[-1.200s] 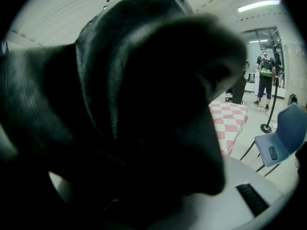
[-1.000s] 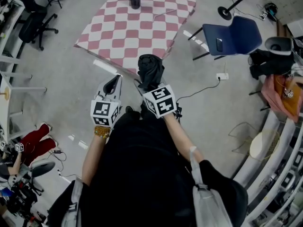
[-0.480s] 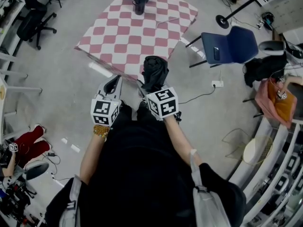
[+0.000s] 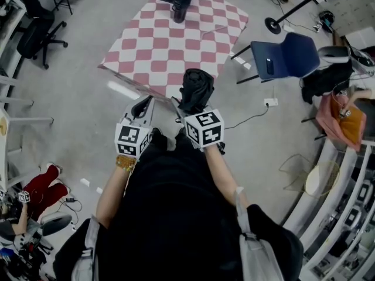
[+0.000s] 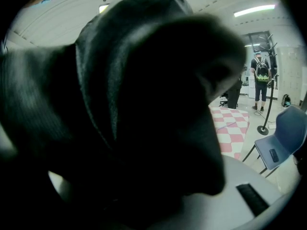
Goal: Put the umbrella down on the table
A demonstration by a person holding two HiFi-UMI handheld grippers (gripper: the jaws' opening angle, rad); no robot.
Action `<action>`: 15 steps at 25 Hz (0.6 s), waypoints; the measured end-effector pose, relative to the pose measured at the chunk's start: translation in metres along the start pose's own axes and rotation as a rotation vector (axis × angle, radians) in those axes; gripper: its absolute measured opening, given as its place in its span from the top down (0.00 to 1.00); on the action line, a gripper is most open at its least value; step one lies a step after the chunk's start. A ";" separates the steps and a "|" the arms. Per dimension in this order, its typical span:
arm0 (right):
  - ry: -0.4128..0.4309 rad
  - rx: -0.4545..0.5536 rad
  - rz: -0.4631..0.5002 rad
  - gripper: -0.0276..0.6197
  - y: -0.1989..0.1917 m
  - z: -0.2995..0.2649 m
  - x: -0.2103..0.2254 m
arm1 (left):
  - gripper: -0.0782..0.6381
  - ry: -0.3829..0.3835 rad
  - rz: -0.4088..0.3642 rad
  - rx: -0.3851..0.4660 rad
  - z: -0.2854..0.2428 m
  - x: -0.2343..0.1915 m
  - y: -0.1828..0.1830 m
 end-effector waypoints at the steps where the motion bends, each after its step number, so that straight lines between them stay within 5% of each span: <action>1: -0.005 0.009 -0.002 0.68 0.004 -0.004 -0.001 | 0.87 -0.003 -0.003 -0.001 -0.002 -0.006 0.000; 15: 0.063 0.058 -0.009 0.68 0.030 -0.023 0.061 | 0.87 0.026 0.029 -0.048 -0.066 -0.006 0.021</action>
Point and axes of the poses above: the fingertips, and each gripper's own axes: z backward along the fingers, x to its right, y out of its top, the point moved 2 cm from there along z, backward along the fingers, and after that the axes turned 9 degrees about -x, right-handed, at the moved point
